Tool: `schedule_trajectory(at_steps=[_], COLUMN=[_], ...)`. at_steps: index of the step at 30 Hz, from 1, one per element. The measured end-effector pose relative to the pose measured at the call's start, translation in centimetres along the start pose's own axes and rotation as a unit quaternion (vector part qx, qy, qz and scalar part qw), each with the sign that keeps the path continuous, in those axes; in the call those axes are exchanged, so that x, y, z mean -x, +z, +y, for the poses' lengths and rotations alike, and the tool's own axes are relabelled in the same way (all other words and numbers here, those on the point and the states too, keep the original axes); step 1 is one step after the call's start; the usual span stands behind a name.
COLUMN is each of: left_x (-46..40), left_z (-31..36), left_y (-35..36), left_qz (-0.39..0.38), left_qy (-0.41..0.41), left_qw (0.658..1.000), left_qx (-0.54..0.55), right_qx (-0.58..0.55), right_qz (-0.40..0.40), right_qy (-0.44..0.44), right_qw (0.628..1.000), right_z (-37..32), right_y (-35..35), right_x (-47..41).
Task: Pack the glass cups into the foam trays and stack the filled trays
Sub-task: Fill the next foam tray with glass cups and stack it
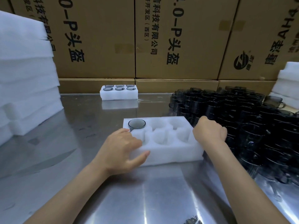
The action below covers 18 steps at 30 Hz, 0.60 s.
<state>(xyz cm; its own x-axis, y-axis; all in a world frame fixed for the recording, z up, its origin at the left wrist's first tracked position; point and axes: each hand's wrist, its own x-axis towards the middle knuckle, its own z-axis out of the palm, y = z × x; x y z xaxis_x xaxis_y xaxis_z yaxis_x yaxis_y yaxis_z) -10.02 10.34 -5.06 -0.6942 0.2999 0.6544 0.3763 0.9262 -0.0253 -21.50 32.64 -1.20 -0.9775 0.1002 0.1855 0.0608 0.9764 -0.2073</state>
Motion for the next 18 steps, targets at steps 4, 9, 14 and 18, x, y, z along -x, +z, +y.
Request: schedule_trajectory(at_steps=[4,9,14,18], left_x=[0.0,0.2,0.6,0.6], left_z=[0.0,-0.3,-0.9,-0.8], left_y=[-0.3,-0.8,-1.1,-1.2], left_qz=[0.005,-0.007,-0.013,-0.009], left_qy=[-0.002,-0.008,-0.012,-0.016], left_qw=[1.0,1.0,1.0,1.0], left_qx=[-0.006,0.004,0.008,0.012], right_qx=[-0.002,-0.032,-0.21,-0.277], right_qz=[0.027,0.058,0.209,0.191], right_qy=[-0.004,-0.031,-0.143,-0.297], right_qw=[1.0,0.997,0.944,0.894], right_z=[0.2,0.1,-1.1,-2.7], right_y=[0.0,-0.1,-1.0,-1.3], right_x=[-0.1,0.0,0.6,1.8])
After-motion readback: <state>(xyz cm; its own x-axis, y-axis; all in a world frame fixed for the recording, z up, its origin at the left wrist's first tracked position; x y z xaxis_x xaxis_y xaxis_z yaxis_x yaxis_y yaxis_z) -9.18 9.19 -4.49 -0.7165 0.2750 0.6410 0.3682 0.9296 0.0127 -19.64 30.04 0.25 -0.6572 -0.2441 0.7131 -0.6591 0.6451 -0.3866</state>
